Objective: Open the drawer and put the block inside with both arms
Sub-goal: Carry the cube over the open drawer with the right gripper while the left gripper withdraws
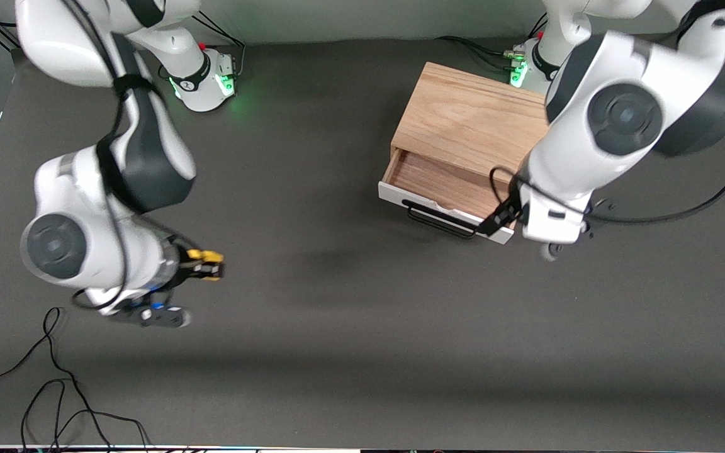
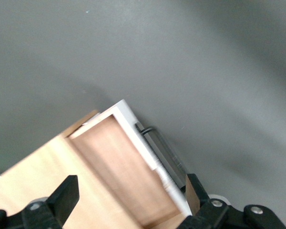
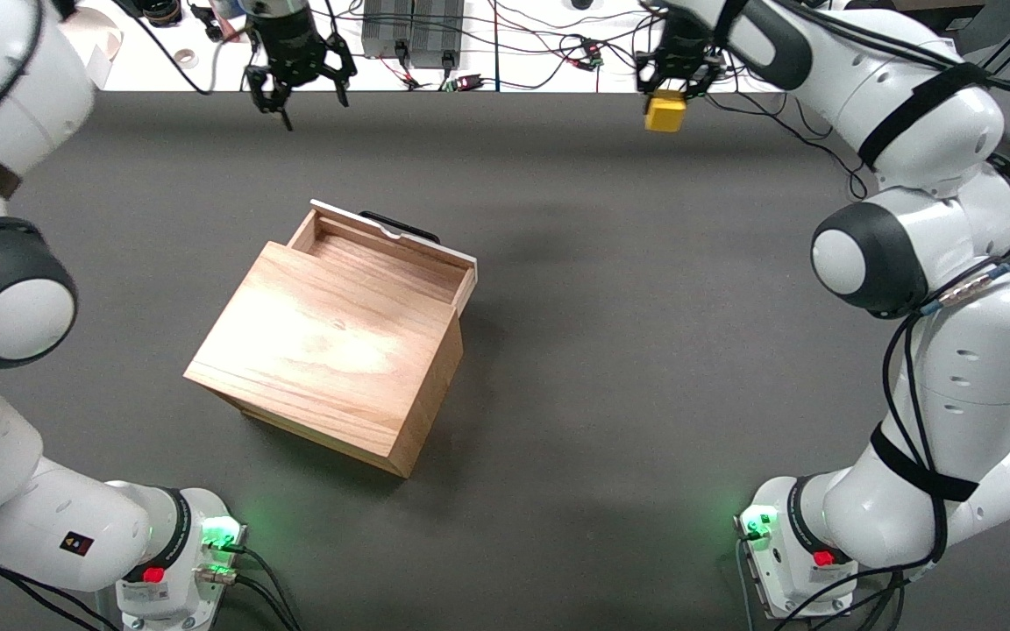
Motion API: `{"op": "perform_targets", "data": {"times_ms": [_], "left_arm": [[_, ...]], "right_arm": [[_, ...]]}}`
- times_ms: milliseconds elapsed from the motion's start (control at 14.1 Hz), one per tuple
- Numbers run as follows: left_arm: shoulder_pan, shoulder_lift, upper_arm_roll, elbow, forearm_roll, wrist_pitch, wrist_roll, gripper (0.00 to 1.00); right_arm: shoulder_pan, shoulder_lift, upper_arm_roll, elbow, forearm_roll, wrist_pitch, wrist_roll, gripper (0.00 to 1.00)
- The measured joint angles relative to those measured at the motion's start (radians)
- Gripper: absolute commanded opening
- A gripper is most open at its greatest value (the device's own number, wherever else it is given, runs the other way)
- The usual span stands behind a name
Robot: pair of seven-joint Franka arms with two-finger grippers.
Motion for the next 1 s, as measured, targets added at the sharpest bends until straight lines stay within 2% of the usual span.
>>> {"op": "perform_targets", "data": {"times_ms": [213, 569, 711, 995], "left_arm": [[0.037, -0.081, 0.002, -0.017, 0.005, -0.069, 0.191, 1.00], [0.157, -0.200, 0.008, -0.072, 0.043, -0.103, 0.642, 1.00], [0.190, -0.207, 0.009, -0.080, 0.063, -0.099, 0.766, 1.00], [0.214, -0.185, 0.008, -0.100, 0.079, -0.067, 0.843, 1.00]], "right_arm": [[0.105, -0.001, 0.046, 0.019, 0.011, 0.001, 0.258, 0.28], [0.166, 0.003, 0.202, 0.023, 0.015, 0.076, 0.530, 0.28], [0.223, 0.018, 0.215, 0.022, 0.015, 0.129, 0.607, 0.28], [0.358, 0.094, 0.213, 0.018, 0.013, 0.241, 0.698, 0.28]]}}
